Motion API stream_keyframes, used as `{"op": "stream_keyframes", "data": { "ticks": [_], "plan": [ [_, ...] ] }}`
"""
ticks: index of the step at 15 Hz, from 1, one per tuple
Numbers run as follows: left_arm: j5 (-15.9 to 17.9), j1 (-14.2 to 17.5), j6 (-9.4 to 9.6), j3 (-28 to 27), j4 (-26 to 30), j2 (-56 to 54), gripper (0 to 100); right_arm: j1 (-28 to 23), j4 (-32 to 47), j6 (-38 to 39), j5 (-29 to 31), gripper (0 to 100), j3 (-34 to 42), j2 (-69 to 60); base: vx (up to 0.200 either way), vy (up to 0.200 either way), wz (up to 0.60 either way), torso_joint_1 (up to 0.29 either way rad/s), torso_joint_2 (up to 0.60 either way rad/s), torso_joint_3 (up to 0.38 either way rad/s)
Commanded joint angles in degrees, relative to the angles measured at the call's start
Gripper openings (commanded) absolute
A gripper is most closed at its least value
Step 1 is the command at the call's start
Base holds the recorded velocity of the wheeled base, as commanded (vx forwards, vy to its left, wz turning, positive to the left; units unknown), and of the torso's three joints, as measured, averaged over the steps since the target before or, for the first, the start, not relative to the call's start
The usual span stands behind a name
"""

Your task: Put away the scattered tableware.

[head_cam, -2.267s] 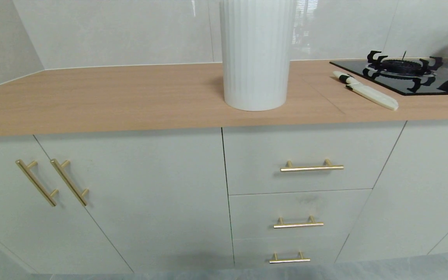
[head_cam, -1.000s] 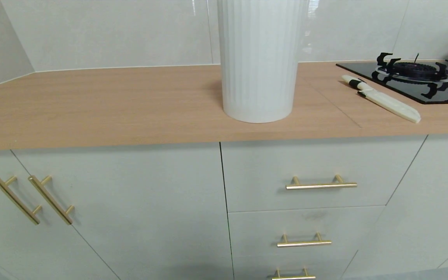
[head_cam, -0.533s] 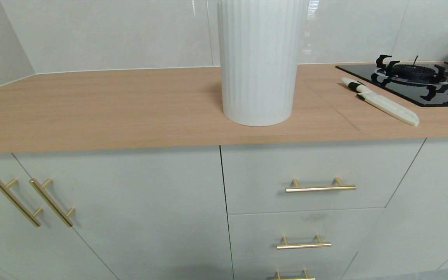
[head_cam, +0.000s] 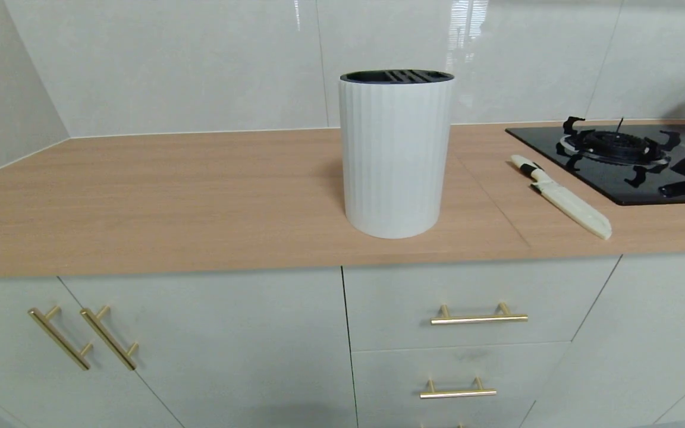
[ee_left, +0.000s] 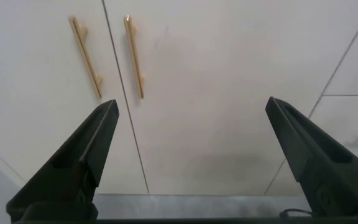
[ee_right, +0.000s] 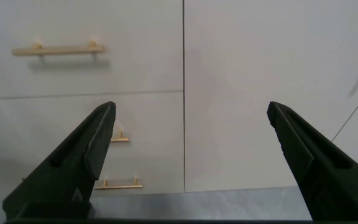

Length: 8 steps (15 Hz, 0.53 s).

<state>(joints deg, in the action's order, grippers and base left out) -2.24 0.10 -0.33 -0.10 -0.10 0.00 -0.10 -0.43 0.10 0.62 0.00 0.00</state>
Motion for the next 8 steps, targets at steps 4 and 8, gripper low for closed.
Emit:
{"op": "stream_keyframes", "data": {
  "ticks": [4,8],
  "plan": [
    [-0.04,-0.01,-0.11,0.01,0.01,0.09,100,0.01,-0.01,-0.01,-0.01,100,0.0,0.0,0.0,0.0,0.0,0.227,-0.46,-0.274],
    [-0.04,-0.01,-0.11,0.01,0.01,0.09,100,0.01,-0.01,-0.01,-0.01,100,0.0,0.0,0.0,0.0,0.0,0.212,-0.48,-0.271]
  ]
}}
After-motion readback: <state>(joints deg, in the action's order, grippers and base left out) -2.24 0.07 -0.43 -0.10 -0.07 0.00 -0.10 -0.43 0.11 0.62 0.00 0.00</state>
